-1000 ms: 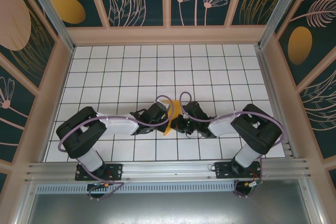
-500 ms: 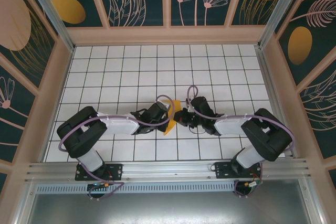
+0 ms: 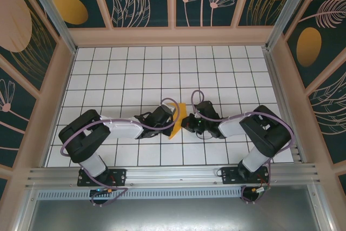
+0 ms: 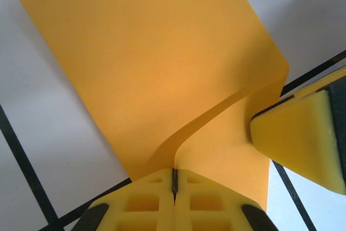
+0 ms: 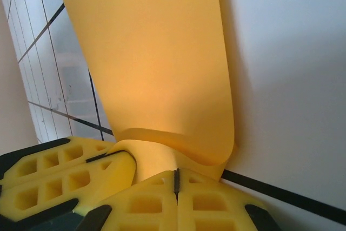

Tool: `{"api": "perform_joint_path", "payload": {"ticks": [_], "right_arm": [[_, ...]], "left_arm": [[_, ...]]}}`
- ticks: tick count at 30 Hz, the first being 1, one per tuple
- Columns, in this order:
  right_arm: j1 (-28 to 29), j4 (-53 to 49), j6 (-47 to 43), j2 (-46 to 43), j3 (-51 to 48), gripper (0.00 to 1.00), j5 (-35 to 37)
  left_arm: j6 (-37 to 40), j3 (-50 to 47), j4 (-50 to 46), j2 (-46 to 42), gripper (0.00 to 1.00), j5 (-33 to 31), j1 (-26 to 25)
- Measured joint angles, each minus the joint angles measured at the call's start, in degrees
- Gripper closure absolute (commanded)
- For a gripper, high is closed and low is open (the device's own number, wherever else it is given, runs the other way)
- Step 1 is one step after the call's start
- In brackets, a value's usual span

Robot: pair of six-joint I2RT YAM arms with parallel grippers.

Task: Fold a paper plane with a square sheet of paper (pick it up from the middle)
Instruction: Third fold the triangle at the center of the table.

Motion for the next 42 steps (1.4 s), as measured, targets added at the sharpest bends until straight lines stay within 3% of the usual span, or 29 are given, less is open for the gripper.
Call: {"api": "perform_joint_path", "payload": {"ticks": [11, 29, 42], "right_arm": [[-3.48, -3.96, -1.95, -4.07, 1.22, 0.98, -0.24], [-3.56, -8.50, -3.45, -0.61, 4.59, 0.99, 1.27], [-4.94, -4.76, -3.13, 2.16, 4.59, 0.99, -0.26]], "left_arm": [[0.00, 0.13, 0.02, 0.09, 1.00, 0.11, 0.00], [0.00, 0.24, 0.02, 0.20, 1.00, 0.13, 0.00], [0.00, 0.24, 0.02, 0.22, 1.00, 0.13, 0.00]]}}
